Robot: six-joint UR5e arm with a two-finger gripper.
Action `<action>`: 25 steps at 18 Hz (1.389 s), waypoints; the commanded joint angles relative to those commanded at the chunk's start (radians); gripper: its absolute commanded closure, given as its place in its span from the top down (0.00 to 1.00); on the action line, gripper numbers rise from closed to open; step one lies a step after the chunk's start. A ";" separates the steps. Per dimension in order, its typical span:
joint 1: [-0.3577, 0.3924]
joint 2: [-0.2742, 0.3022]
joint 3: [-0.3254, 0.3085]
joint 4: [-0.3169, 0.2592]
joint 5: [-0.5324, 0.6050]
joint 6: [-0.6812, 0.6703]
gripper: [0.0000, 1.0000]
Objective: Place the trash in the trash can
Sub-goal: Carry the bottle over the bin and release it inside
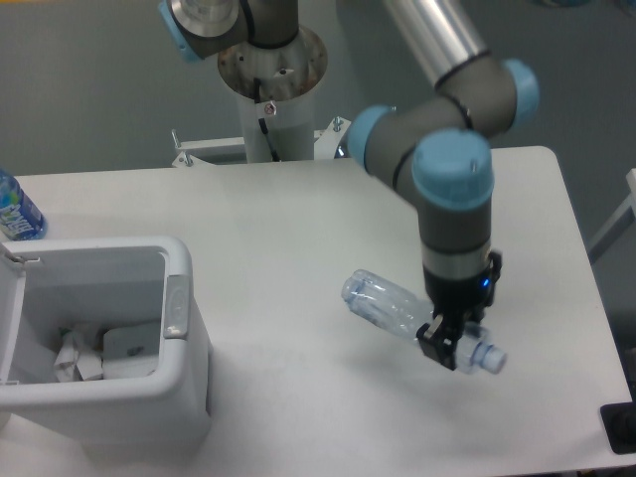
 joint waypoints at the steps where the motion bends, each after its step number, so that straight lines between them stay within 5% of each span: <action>1: -0.015 0.009 0.032 0.002 0.000 0.000 0.63; 8: -0.172 0.094 0.072 0.123 -0.005 0.009 0.63; 20: -0.422 0.054 0.046 0.138 -0.012 0.009 0.63; 22: -0.436 0.040 0.043 0.140 -0.020 0.011 0.75; 23: -0.437 0.038 0.042 0.140 -0.020 0.011 0.95; 25: -0.437 0.041 0.036 0.140 -0.020 0.011 1.00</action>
